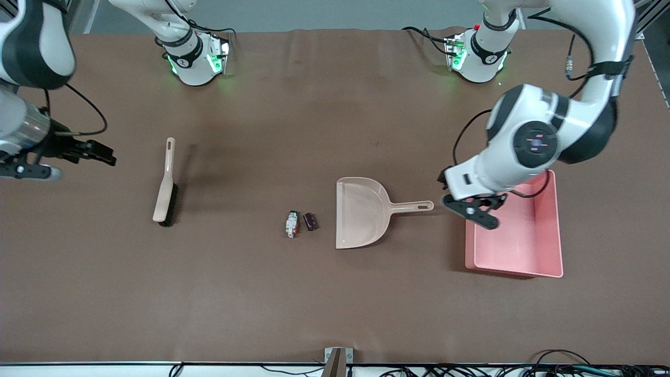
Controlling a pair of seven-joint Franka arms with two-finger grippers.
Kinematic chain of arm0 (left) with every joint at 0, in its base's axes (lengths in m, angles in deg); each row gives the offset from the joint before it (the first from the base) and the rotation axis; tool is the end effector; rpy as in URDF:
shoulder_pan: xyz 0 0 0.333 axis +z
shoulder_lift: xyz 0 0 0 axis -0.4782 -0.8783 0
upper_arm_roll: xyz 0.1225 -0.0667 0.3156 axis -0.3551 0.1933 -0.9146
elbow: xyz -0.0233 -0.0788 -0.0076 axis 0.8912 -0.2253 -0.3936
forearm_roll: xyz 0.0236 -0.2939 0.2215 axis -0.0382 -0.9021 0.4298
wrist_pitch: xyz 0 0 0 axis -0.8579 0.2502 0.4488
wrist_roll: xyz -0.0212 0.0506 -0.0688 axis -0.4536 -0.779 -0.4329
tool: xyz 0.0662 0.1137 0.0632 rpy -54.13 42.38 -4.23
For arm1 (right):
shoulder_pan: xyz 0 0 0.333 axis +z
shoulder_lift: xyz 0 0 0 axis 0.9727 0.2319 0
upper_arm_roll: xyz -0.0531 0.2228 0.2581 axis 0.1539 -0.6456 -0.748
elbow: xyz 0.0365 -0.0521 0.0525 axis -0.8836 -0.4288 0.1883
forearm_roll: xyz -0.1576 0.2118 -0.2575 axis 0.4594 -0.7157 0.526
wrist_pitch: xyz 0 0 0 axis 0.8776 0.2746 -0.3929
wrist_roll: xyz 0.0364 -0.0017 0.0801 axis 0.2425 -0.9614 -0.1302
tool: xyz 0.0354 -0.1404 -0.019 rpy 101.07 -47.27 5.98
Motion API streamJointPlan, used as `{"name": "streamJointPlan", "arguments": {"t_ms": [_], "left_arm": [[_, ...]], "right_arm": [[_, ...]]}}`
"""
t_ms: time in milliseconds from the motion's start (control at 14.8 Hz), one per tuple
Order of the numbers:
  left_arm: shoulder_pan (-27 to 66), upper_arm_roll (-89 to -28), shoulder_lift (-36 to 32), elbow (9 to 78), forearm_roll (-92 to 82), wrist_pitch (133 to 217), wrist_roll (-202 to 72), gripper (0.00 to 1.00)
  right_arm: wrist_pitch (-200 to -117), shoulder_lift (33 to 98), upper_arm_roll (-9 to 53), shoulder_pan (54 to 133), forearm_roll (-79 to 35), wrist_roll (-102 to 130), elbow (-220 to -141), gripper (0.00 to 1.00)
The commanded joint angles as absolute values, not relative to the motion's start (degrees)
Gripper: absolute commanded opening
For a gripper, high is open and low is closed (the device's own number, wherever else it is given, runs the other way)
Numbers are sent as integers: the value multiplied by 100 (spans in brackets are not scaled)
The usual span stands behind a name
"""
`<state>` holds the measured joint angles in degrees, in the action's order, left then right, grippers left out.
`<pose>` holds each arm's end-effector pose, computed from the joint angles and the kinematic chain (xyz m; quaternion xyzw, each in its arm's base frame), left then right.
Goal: Clean e-waste and dump in bin
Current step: 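Reach the left gripper to the dustpan handle while the right gripper reaches the brush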
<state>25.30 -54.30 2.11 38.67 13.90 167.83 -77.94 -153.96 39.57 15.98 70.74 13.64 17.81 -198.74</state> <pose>0.5874 -0.2352 0.3944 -0.9529 0.3002 0.0403 0.0154 0.5074 -0.0454 0.4537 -0.9986 0.0413 0.0327 0.0104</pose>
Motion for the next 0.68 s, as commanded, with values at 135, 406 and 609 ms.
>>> {"name": "streamJointPlan", "arguments": {"t_ms": [135,406,609], "left_arm": [[2154,-5325,-164,3865,2074,17109,-8936,99],[2022,-5281,-164,4408,2180,17820,-9501,97],[1899,-5167,-286,4594,2856,18182,-9678,84]], "right_arm": [[-17105,3938,1578,7272,1367,1735,-21258,100],[-17924,4464,1578,7272,1367,1744,-21549,100],[-19065,4807,1578,7272,1367,1744,-22041,100]]}}
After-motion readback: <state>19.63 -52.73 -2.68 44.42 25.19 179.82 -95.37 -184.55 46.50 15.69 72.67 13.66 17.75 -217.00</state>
